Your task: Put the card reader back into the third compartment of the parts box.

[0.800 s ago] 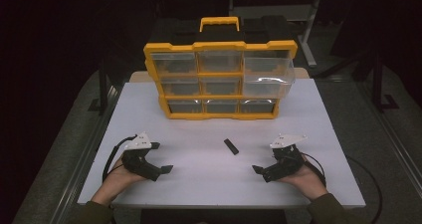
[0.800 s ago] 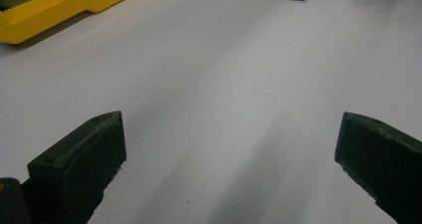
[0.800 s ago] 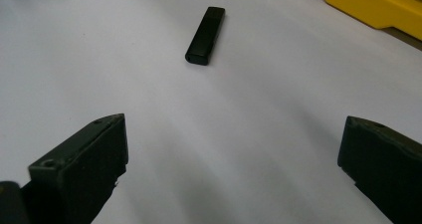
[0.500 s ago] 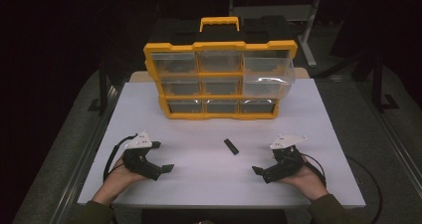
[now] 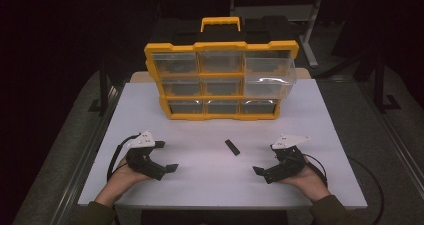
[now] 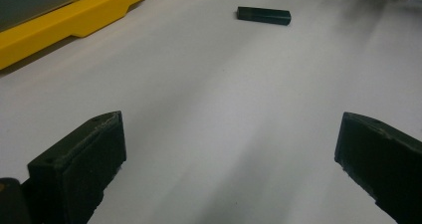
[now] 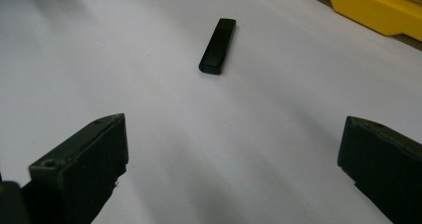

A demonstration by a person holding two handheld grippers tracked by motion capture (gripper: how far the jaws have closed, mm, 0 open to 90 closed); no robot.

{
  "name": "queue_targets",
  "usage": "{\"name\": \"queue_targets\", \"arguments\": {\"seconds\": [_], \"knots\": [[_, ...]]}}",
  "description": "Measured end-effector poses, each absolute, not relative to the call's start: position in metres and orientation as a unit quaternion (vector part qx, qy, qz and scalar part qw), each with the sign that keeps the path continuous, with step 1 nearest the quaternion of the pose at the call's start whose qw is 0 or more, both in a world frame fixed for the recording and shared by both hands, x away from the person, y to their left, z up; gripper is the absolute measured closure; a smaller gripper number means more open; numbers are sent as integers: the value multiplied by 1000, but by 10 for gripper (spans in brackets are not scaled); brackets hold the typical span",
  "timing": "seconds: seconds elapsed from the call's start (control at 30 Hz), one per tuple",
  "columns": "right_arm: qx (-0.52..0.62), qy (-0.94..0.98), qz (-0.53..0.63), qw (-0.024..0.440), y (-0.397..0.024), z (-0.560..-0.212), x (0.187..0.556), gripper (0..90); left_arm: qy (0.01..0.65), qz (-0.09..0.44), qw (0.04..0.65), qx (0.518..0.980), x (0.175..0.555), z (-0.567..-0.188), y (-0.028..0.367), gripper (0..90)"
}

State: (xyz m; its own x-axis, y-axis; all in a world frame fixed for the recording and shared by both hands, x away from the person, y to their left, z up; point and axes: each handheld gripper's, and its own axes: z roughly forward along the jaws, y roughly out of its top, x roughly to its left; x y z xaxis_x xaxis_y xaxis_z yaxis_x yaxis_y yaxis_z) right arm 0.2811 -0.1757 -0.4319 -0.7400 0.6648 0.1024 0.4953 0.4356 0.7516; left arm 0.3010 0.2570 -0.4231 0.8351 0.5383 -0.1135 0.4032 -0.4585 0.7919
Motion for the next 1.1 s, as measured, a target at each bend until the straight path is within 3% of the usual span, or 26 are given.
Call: {"name": "queue_targets", "arguments": {"seconds": [1.1], "knots": [[345, 835, 417, 100, -176, -431, 282, 0, 279, 69, 459, 841, 309, -420, 236, 0]]}}
